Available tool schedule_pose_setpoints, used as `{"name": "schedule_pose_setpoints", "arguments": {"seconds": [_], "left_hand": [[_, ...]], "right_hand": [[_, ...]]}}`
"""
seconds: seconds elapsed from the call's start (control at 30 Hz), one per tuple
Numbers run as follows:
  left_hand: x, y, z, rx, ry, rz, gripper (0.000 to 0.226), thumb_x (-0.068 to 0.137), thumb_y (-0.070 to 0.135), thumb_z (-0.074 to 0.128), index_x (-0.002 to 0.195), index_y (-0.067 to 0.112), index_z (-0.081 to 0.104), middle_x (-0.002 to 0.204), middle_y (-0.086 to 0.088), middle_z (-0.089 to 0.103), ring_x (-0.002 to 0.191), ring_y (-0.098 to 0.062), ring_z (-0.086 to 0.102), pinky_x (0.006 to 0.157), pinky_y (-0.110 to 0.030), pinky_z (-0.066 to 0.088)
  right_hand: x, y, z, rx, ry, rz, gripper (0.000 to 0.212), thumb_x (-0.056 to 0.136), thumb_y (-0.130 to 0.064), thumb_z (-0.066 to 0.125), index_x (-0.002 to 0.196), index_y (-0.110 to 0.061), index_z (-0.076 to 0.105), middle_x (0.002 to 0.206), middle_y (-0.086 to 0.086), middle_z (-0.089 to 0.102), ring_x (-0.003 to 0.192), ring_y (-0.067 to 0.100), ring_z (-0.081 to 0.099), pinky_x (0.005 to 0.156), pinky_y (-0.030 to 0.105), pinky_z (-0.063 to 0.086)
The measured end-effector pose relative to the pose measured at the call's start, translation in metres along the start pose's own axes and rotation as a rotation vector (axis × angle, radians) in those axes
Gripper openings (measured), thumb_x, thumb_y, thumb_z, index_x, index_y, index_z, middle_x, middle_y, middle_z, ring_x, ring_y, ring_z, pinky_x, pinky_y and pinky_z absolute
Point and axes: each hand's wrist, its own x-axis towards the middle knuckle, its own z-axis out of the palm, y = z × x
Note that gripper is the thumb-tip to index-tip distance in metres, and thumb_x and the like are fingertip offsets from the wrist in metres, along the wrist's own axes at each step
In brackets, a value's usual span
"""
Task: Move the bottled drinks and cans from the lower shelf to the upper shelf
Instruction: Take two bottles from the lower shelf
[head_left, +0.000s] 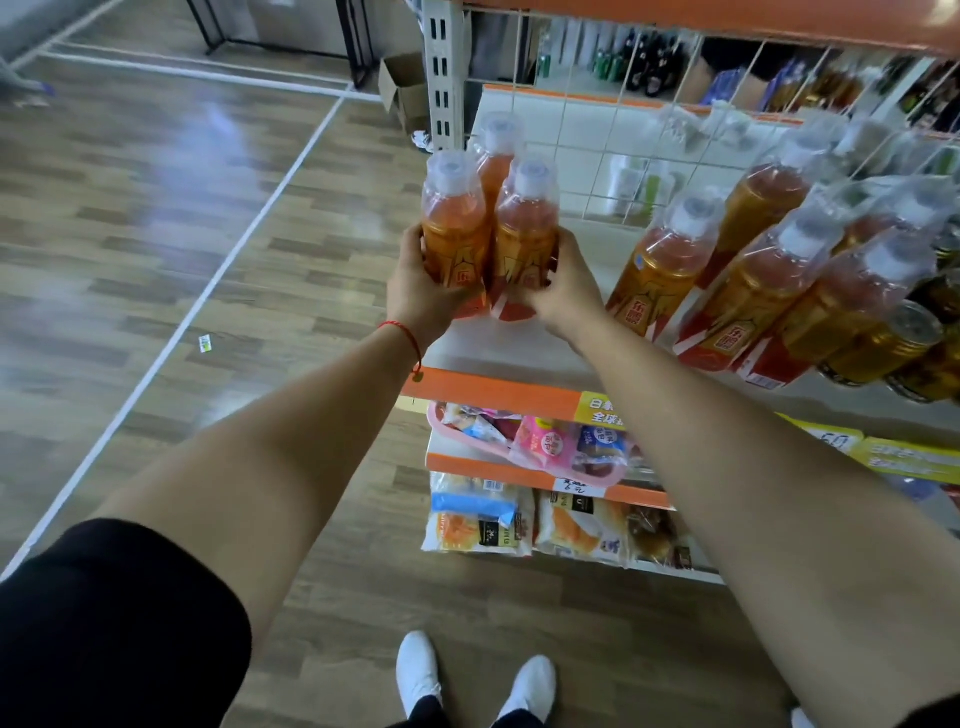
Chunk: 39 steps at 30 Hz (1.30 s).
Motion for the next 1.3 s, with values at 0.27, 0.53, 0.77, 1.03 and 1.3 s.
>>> {"name": "schedule_pose_setpoints", "arguments": {"seconds": [0.27, 0.53, 0.77, 1.03, 1.3], "left_hand": [[-0.011, -0.002, -0.011, -0.009, -0.074, 0.032, 0.067, 0.059, 0.017, 0.089, 0.112, 0.034, 0.05, 0.096, 0.005, 0.069, 0.091, -0.018, 0.068, 0.083, -0.047, 0.059], [-0.035, -0.006, -0.019, -0.053, -0.19, 0.059, 0.074, 0.06, 0.008, 0.091, 0.121, 0.025, 0.053, 0.11, -0.004, 0.069, 0.104, -0.02, 0.067, 0.088, -0.04, 0.059], [-0.038, -0.01, -0.027, -0.071, -0.311, 0.048, 0.078, 0.064, 0.003, 0.089, 0.129, 0.023, 0.051, 0.117, -0.005, 0.065, 0.11, -0.02, 0.064, 0.095, -0.041, 0.056], [-0.033, -0.009, -0.032, -0.054, -0.403, 0.046, 0.077, 0.065, 0.002, 0.089, 0.13, 0.021, 0.052, 0.118, 0.0, 0.066, 0.111, -0.011, 0.062, 0.093, -0.028, 0.055], [-0.033, -0.003, -0.032, -0.002, -0.41, 0.076, 0.072, 0.066, 0.004, 0.088, 0.126, 0.023, 0.053, 0.11, 0.011, 0.066, 0.1, -0.001, 0.064, 0.081, -0.015, 0.053]], "right_hand": [[-0.009, 0.002, -0.007, -0.073, 0.001, 0.007, 0.098, 0.042, -0.055, 0.089, 0.124, -0.015, 0.053, 0.121, 0.009, 0.057, 0.108, 0.026, 0.059, 0.092, 0.043, 0.052], [-0.036, 0.004, -0.02, -0.062, -0.109, -0.003, 0.094, 0.062, -0.028, 0.092, 0.134, -0.015, 0.033, 0.126, 0.004, 0.06, 0.112, 0.023, 0.058, 0.095, 0.038, 0.048], [-0.042, 0.011, -0.027, -0.025, -0.18, 0.017, 0.093, 0.055, -0.037, 0.094, 0.133, -0.02, 0.045, 0.127, -0.001, 0.062, 0.119, 0.018, 0.058, 0.103, 0.043, 0.048], [-0.043, 0.018, -0.034, 0.055, -0.257, 0.021, 0.084, 0.064, -0.022, 0.091, 0.135, -0.019, 0.046, 0.122, -0.004, 0.064, 0.114, 0.011, 0.061, 0.099, 0.03, 0.049], [-0.047, 0.022, -0.028, 0.053, -0.213, 0.025, 0.084, 0.061, -0.025, 0.092, 0.132, -0.026, 0.048, 0.123, -0.005, 0.064, 0.116, 0.014, 0.06, 0.102, 0.037, 0.05]]}}
